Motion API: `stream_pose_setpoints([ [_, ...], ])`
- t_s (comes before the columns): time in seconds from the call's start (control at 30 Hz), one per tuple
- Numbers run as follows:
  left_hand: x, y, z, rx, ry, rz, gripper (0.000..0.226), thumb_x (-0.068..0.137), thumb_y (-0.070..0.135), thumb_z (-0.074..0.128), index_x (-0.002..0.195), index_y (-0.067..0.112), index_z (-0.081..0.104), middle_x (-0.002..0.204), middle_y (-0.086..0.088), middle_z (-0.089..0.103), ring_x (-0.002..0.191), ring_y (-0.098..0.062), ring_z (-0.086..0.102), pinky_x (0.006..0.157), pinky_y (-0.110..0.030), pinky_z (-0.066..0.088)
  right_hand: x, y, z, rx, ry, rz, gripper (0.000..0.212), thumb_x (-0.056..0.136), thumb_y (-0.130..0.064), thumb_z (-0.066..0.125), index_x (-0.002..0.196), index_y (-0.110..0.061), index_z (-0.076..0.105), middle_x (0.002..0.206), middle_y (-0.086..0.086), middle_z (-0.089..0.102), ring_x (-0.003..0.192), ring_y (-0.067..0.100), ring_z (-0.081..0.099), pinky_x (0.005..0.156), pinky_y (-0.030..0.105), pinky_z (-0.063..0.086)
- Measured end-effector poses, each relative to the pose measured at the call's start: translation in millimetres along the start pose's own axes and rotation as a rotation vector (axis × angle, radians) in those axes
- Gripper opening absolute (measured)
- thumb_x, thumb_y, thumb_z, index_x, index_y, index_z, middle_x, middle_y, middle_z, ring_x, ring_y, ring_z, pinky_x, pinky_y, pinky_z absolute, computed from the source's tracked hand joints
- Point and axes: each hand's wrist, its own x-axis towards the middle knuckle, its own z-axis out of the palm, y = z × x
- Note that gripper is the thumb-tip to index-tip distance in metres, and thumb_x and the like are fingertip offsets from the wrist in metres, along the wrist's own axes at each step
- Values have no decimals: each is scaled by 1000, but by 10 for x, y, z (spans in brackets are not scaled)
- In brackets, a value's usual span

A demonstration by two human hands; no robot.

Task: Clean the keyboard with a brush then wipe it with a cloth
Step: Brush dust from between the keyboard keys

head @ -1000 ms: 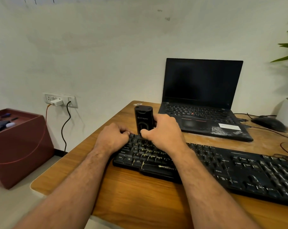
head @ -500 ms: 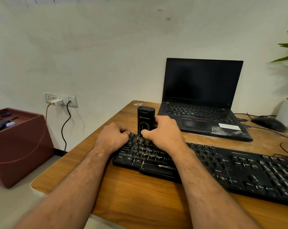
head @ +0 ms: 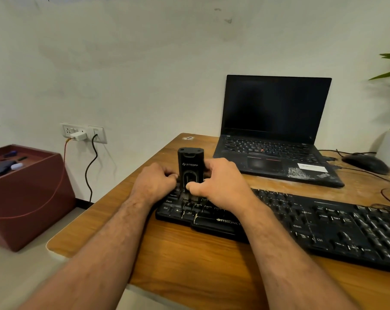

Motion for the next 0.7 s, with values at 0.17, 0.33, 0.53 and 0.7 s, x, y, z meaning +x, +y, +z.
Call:
stream_pose_setpoints([
  [0.17,-19,24,-8,-6,2,-2,28,86,30,67,59,25,64,64,7,67,65,-14,62,61,-25,44,-115,-24,-30,124,-108,7,32,78,-27,83,108,-28,73,92,-11,77,83,1,72,77,26,60],
  [0.33,-4,17,-11,-2,15,-2,26,87,30,64,60,28,65,64,9,65,69,-14,63,66,-26,46,-142,-28,-86,66,-56,7,26,79,-27,83,102,-30,71,87,-13,76,79,-1,71,69,14,55],
  [0.53,-46,47,-23,4,22,9,34,86,30,68,54,21,59,60,5,63,62,-15,61,60,-26,46,-197,-62,-55,141,-114,-14,34,79,-22,83,111,-29,74,92,-14,77,84,0,72,80,24,58],
  [0.7,-59,64,-37,39,20,49,29,89,34,63,64,20,59,67,6,62,65,-12,59,59,-23,44,-195,-81,-86,175,-225,-20,34,77,-17,84,108,-29,75,93,-16,77,88,0,72,85,27,58],
])
